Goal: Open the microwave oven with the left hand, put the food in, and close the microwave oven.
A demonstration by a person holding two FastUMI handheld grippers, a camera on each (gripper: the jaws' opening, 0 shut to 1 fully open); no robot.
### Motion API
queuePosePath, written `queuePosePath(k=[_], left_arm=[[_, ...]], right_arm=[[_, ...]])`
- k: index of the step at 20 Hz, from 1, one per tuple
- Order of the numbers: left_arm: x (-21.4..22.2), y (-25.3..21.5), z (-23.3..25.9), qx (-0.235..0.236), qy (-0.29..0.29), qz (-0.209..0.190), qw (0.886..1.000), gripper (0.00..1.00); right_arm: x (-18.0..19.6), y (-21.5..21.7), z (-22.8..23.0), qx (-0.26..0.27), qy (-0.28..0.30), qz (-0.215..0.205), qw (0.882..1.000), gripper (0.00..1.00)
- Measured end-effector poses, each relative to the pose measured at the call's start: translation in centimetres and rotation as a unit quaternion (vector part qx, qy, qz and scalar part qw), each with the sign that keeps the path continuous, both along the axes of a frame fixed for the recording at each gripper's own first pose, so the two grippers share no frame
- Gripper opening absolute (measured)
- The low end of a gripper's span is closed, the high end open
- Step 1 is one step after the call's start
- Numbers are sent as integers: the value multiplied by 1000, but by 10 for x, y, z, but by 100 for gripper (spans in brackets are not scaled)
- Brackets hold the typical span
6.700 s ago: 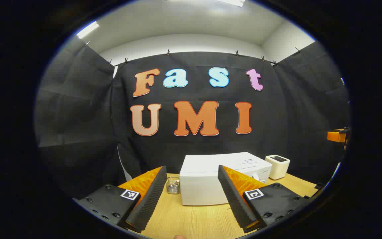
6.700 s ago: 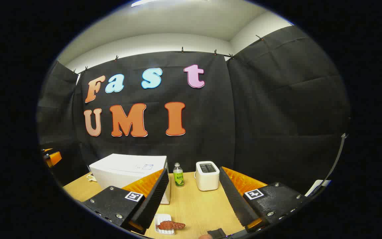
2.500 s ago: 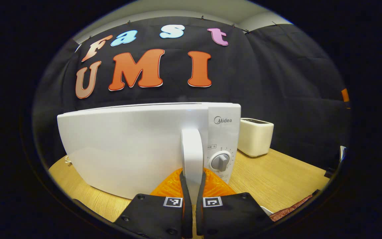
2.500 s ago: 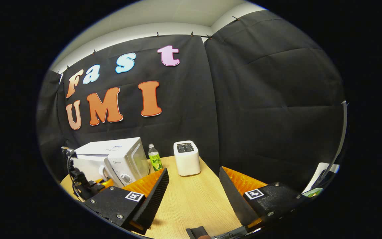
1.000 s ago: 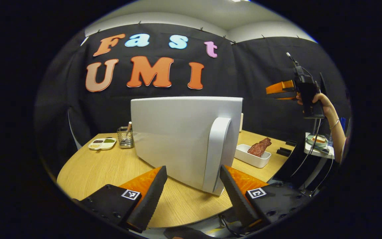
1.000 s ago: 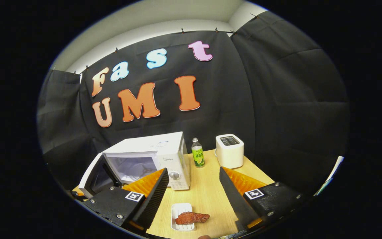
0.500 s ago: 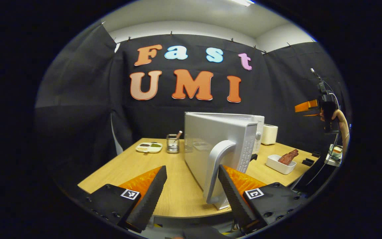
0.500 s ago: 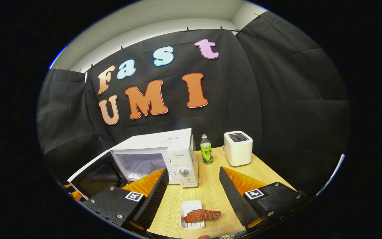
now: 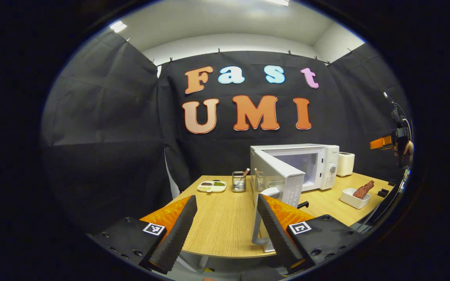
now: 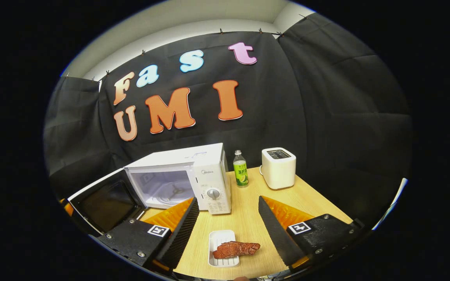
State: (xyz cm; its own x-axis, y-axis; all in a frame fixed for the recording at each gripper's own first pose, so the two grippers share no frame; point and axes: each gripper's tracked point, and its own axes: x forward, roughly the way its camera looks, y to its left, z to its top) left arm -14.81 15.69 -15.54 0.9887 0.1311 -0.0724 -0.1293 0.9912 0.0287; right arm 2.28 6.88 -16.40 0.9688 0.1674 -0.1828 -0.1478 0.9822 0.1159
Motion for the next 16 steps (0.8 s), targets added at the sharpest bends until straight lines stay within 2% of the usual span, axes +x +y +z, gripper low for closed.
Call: queuePosePath(k=[4, 6, 8, 9, 12, 16], left_arm=[[10, 19, 7, -29, -5, 13, 999, 99], [16, 36, 14, -57, -12, 23, 998, 96], [25, 54, 15, -73, -18, 37, 997, 99], [29, 63, 17, -76, -22, 44, 996, 96], [38, 84, 21, -70, -25, 64, 995, 99], [52, 94, 24, -49, -20, 71, 996, 96]], right_arm=[[5, -17, -37, 33, 22, -28, 999, 95], [6, -23, -57, 65, 36, -41, 996, 95], [7, -29, -81, 104, 56, -52, 992, 95], [8, -30, -94, 124, 67, -57, 988, 95], [9, -30, -123, 179, 90, -67, 977, 95], [9, -18, -144, 249, 109, -63, 960, 90]])
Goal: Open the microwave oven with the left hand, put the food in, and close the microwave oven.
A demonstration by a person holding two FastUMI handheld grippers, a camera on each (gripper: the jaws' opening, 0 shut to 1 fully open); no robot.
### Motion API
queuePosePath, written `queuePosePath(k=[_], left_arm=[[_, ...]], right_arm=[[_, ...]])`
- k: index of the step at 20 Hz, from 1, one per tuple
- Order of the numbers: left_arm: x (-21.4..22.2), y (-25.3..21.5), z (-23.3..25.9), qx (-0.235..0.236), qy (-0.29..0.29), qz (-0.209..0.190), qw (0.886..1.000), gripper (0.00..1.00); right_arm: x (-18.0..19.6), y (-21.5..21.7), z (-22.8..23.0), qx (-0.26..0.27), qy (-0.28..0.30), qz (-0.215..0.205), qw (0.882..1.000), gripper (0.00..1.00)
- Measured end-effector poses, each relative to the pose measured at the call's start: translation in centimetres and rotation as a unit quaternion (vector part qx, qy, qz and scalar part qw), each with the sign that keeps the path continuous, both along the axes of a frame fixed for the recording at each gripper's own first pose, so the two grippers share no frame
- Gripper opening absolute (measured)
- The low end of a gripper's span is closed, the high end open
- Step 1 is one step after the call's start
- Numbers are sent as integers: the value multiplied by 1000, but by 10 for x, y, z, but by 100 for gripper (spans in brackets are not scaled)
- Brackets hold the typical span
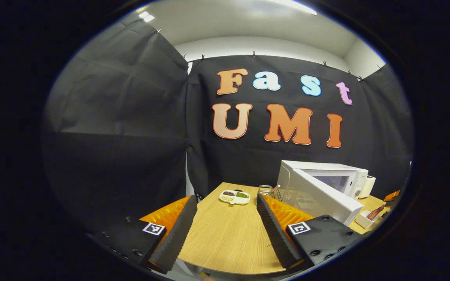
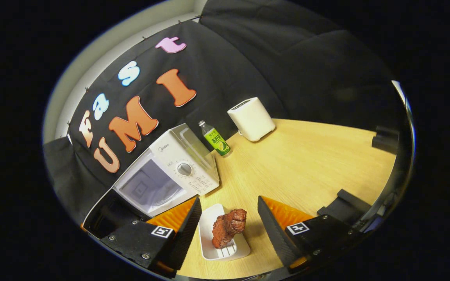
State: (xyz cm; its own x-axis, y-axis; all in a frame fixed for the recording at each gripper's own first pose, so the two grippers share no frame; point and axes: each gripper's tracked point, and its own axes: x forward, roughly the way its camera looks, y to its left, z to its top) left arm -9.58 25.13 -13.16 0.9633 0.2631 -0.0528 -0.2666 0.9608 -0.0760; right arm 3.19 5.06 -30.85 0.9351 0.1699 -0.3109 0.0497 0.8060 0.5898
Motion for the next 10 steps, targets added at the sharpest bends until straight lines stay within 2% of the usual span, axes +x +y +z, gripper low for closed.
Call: queuePosePath(k=[1, 2, 3, 4, 5, 6, 7, 9, 10], left_arm=[[3, -1, -1, -3, 0, -2, 1000, 100], [7, -1, -2, -8, 3, -4, 1000, 96], [10, -1, -7, -12, 6, -6, 1000, 98], [12, -2, -11, -17, 8, -9, 1000, 98], [15, -1, -12, -20, 11, -10, 1000, 98], [16, 0, -14, -21, 14, -10, 1000, 96], [17, 0, -18, -22, 16, -9, 1000, 96], [21, 1, -21, -24, 19, -8, 1000, 96], [23, 0, -22, -26, 19, -8, 999, 96]], right_arm=[[1, 4, -4, 15, 2, 1, 1000, 82], [2, 6, -6, 28, 2, 0, 1000, 78], [3, 9, -6, 40, 2, 1, 999, 70], [4, 9, -6, 47, 2, -1, 999, 57], [7, 7, -9, 50, 2, -7, 999, 57], [8, 4, -10, 51, 2, -15, 999, 51], [8, 2, -13, 52, 5, -21, 998, 39], [6, 1, -13, 58, 7, -24, 998, 25], [7, 2, -12, 60, 4, -22, 998, 25]])
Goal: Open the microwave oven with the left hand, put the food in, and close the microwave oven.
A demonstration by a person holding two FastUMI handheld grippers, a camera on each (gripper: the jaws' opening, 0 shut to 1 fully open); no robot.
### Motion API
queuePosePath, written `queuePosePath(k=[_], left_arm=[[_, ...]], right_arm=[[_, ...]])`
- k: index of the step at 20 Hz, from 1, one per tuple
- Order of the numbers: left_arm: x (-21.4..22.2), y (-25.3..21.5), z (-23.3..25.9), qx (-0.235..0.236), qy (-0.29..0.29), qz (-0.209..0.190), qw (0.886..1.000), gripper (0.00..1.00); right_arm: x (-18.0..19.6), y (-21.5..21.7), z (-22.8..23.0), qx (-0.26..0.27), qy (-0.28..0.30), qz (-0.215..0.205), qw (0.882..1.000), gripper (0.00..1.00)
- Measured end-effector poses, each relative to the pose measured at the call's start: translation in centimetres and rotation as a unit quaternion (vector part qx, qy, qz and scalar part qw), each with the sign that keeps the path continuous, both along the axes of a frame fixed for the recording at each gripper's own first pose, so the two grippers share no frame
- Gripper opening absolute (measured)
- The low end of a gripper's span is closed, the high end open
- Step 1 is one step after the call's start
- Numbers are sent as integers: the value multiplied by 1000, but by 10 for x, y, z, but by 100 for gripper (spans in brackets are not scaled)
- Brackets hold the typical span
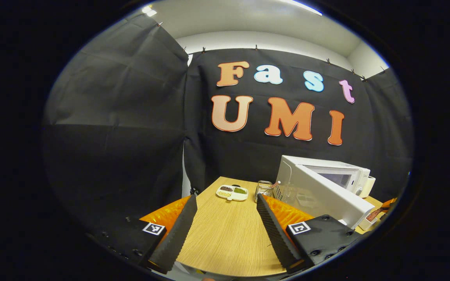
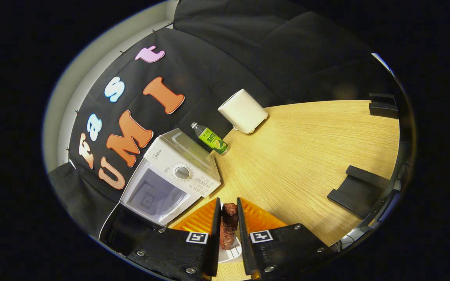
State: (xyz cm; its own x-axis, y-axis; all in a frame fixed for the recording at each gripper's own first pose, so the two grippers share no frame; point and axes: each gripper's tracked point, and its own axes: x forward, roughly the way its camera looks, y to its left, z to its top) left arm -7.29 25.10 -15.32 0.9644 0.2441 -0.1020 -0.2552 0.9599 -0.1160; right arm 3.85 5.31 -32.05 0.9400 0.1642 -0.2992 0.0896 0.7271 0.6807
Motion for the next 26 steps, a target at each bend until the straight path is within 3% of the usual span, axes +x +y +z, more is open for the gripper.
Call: queuePosePath(k=[5, 14, 26], left_arm=[[3, -2, 0, 0, 0, -4, 1000, 96], [4, -3, 2, 11, -6, -4, 1000, 98], [22, -3, -2, -4, -16, -27, 999, 96]], right_arm=[[-2, 9, 15, 0, -12, 5, 1000, 12], [-6, 17, 79, 7, -61, -15, 998, 7], [14, 155, 115, 106, -93, 19, 990, 7]])
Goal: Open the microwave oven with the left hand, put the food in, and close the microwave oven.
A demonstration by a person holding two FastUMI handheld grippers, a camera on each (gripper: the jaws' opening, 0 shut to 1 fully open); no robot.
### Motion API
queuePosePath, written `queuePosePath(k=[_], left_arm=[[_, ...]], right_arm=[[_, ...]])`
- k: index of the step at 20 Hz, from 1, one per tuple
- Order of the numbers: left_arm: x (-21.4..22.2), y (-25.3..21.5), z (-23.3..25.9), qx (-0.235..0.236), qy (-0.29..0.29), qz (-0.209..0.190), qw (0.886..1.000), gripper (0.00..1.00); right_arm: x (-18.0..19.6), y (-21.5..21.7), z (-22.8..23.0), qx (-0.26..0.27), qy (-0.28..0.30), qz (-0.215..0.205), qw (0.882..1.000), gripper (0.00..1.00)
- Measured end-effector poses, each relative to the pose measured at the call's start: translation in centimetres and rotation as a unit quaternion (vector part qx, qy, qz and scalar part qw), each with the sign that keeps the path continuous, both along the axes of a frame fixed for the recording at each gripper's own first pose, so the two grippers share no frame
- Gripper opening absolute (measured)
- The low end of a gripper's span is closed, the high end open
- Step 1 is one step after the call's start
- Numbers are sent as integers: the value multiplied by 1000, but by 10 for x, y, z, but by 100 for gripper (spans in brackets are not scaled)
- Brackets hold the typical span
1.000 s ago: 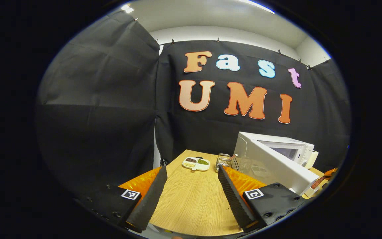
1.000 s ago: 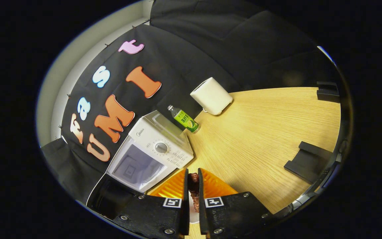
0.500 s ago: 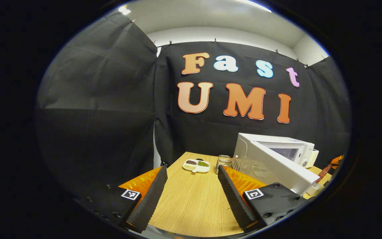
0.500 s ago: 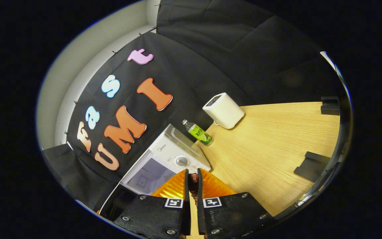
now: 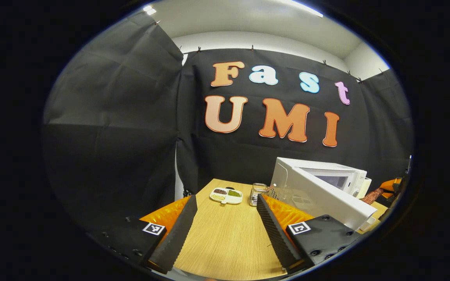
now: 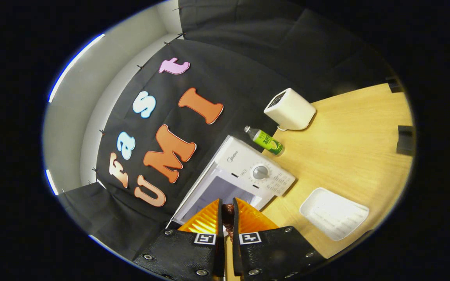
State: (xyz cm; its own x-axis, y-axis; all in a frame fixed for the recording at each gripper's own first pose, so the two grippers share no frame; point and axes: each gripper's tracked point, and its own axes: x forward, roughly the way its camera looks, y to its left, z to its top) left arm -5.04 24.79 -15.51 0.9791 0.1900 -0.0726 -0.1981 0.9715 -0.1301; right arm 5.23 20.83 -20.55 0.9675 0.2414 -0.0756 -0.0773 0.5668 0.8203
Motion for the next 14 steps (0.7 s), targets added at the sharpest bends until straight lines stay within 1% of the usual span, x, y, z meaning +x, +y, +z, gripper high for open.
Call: queuePosePath(k=[1, 2, 4, 5, 8, 11, 12, 14], left_arm=[[2, -1, -1, -1, -1, -3, 1000, 96], [4, -2, -2, -2, 0, -6, 1000, 98], [7, 0, -3, -3, 2, -11, 1000, 100], [10, 0, -3, -5, 2, -13, 1000, 98], [17, -2, -4, -5, 4, -25, 1000, 98], [23, 1, -5, 0, 6, -27, 1000, 98], [25, 1, -6, -4, 3, -29, 1000, 96], [27, 2, -8, -11, 3, -30, 999, 96]], right_arm=[[4, 10, 1, 11, 1, 1, 1000, 7], [7, 20, 3, 21, 0, 1, 1000, 7], [17, 39, 3, 28, 0, 0, 1000, 7], [22, 47, 2, 29, -3, -1, 1000, 7], [41, 72, 6, 46, -15, -6, 999, 7], [60, 100, 4, 55, -18, 0, 998, 7], [70, 106, 2, 57, -21, -3, 998, 7], [95, 118, -5, 59, -16, -12, 998, 7]])
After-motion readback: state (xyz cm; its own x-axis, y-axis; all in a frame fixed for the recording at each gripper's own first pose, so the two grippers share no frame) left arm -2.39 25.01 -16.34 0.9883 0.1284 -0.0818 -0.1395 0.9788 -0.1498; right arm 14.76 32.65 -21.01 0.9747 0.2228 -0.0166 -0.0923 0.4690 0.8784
